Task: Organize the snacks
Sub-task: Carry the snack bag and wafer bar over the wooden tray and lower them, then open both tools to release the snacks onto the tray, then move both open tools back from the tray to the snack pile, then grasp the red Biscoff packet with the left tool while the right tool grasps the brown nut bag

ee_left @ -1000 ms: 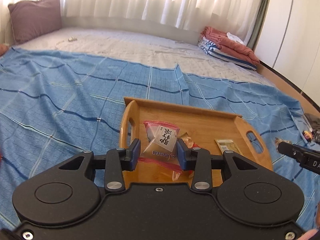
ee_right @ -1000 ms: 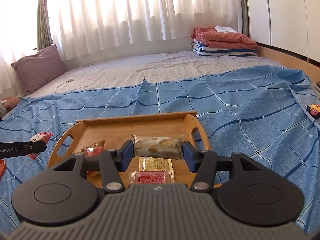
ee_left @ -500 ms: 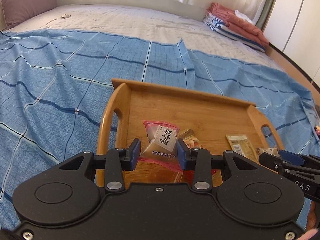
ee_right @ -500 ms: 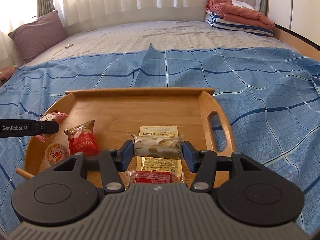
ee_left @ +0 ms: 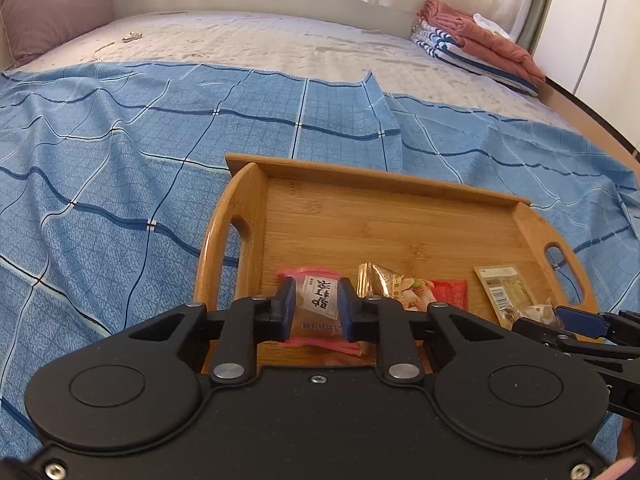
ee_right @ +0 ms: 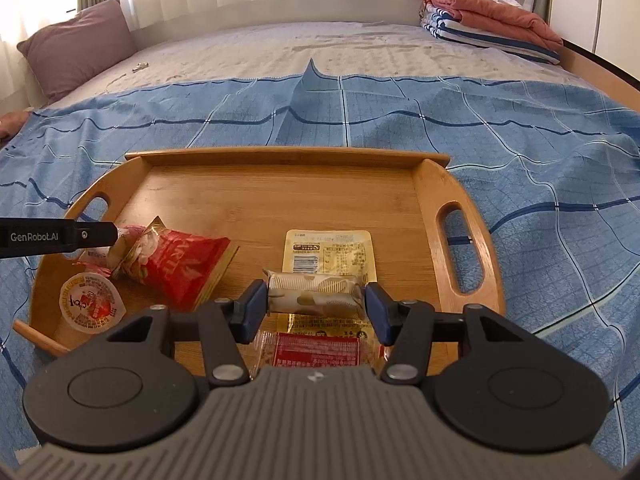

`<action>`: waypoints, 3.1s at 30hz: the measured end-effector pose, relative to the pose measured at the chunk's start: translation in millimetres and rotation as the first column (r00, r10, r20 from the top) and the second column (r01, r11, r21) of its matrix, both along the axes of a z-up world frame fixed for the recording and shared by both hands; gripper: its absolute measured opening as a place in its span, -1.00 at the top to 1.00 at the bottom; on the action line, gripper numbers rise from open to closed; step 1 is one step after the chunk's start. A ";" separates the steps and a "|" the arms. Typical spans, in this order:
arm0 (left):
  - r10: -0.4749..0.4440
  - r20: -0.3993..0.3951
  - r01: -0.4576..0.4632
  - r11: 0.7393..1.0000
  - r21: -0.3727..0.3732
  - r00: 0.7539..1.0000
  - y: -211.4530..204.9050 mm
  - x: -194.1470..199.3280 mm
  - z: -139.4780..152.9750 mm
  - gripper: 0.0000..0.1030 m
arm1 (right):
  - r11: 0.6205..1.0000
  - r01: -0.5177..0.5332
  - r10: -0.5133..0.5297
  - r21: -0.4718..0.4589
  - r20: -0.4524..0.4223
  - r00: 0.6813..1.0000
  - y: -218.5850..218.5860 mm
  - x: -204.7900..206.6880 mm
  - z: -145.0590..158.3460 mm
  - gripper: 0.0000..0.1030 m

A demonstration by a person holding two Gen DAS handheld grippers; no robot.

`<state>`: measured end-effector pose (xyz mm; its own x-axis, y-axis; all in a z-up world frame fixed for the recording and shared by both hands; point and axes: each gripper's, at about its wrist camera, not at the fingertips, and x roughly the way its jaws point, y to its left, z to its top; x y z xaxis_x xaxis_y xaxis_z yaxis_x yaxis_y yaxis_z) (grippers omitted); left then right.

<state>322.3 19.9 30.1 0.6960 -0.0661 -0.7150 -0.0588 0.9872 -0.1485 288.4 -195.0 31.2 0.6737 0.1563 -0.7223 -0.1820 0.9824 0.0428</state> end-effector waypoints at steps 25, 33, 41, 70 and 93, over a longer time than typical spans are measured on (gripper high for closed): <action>-0.075 0.142 0.060 0.993 0.103 0.987 -14.4 -45.2 28.2 -0.62 | 0.998 0.022 -0.026 0.055 0.089 0.996 -9.3 -28.0 15.6 -0.68; -0.138 0.191 0.117 0.986 0.116 0.972 -15.6 -91.6 44.3 -0.82 | 0.999 -0.007 0.002 0.033 0.152 0.988 -10.0 -66.5 28.3 -0.80; -0.185 0.249 0.164 0.981 0.102 0.951 -16.1 -153.7 49.2 -0.89 | 0.998 -0.058 0.050 0.034 0.202 0.978 -9.5 -121.3 31.1 -0.88; -0.259 0.185 0.238 0.962 0.131 0.948 -23.0 -283.2 -7.9 -0.93 | 0.984 -0.161 0.175 -0.075 0.251 0.952 6.4 -272.0 -12.6 -0.99; -0.390 0.140 0.378 0.920 0.106 0.910 -53.2 -290.8 -10.8 0.55 | 0.990 -0.141 0.137 0.001 0.252 0.958 25.8 -282.5 -30.9 -0.72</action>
<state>31.5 -33.3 19.3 0.7299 -0.3013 -0.6136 0.3451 0.9373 -0.0497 5.9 -169.2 0.3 0.8036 0.2731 -0.5288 -0.3241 0.9460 -0.0039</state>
